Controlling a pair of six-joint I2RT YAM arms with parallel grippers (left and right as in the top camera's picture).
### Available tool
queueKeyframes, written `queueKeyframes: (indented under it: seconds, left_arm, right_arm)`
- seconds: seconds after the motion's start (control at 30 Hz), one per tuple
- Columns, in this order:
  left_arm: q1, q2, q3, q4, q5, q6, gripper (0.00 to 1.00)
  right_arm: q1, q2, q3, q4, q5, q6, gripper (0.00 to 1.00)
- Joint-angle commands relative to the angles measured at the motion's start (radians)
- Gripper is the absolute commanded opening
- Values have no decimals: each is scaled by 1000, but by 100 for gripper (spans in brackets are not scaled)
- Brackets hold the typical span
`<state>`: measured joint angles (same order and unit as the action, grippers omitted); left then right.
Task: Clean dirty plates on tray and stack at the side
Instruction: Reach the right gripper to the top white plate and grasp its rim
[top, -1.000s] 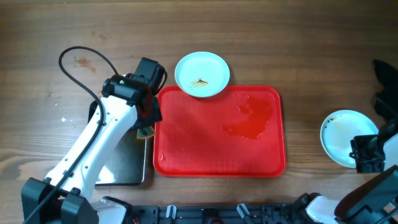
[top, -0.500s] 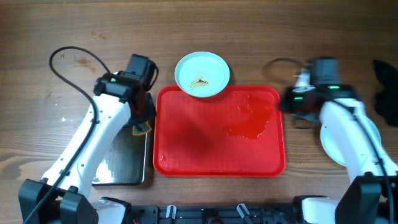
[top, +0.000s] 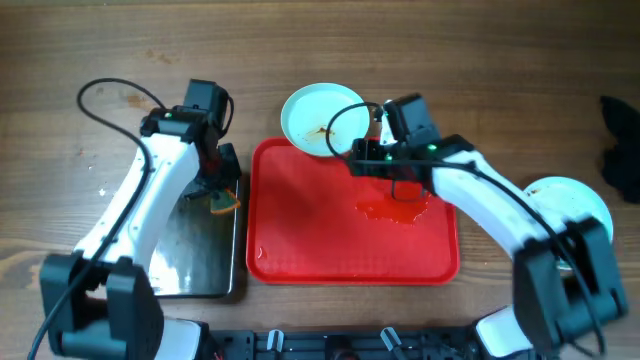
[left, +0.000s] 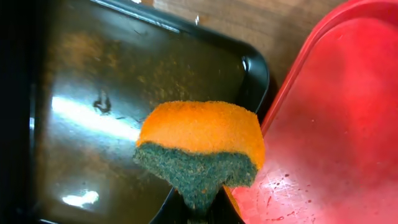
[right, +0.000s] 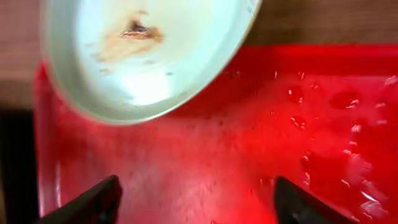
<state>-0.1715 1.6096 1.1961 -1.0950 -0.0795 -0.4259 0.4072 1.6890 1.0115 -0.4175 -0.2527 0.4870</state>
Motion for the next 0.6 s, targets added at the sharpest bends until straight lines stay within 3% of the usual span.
queueKeyframes:
  seconds: [0.0,0.13,0.37,0.53,0.57]
  left_arm:
    - [5,23,-27,8,31,19,4]
    - [5,23,-41,6,31,20,4]
    - [5,23,-54,7,31,27,4]
    - [5,23,-53,7,31,27,4]
    - [5,23,-54,7,31,27,4]
  right_arm:
    - [-2,121,95,37,-48,202,86]
    - [-2,151,175,90,-40,339,91]
    - [0,161,193,66,-2,542,70]
    - [0,166,193,4,27,648,68]
    - [0,168,192,4,34,651,62]
